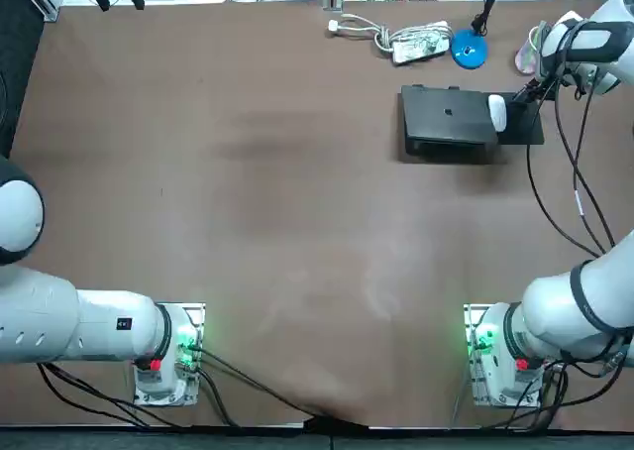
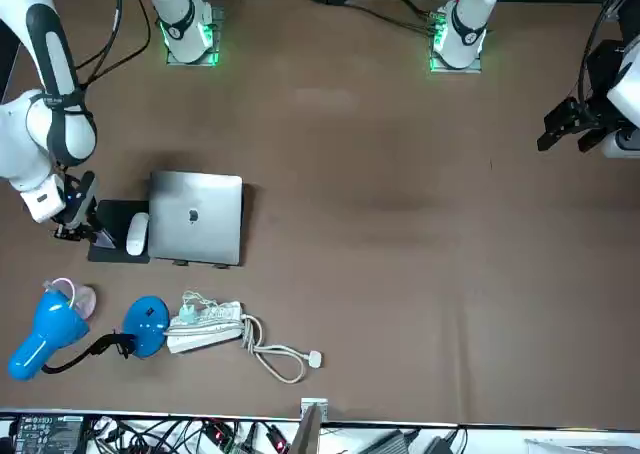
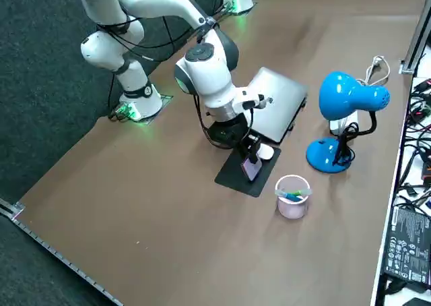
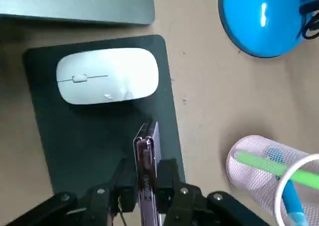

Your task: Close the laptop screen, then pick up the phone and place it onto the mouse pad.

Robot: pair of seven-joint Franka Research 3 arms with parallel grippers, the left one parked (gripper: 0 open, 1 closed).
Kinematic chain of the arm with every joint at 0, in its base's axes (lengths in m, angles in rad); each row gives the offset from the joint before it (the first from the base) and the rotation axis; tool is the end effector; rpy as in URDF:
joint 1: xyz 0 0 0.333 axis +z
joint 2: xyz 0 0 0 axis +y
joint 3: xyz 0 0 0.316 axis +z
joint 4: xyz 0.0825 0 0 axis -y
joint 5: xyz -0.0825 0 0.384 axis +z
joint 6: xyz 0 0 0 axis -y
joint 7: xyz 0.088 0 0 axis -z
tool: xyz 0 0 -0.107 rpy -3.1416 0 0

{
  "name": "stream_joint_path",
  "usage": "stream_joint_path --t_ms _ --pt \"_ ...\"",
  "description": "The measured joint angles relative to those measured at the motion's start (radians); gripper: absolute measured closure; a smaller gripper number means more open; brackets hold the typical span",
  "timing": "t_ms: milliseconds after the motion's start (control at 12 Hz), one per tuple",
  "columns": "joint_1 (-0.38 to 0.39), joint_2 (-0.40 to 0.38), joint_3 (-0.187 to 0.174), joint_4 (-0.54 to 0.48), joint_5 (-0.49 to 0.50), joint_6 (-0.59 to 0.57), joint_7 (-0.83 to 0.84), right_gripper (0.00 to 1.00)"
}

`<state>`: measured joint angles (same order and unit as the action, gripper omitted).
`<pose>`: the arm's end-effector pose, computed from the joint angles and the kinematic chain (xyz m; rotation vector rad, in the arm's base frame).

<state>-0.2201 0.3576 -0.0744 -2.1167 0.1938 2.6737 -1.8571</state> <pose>0.5703 -0.1781 0.2625 2.2828 1.9339 0.2480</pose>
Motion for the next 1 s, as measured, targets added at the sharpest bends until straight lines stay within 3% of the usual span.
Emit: stream_joint_path --t_ms 1000 --pt "0.001 0.026 0.0 0.005 0.0 0.046 0.0 0.78"
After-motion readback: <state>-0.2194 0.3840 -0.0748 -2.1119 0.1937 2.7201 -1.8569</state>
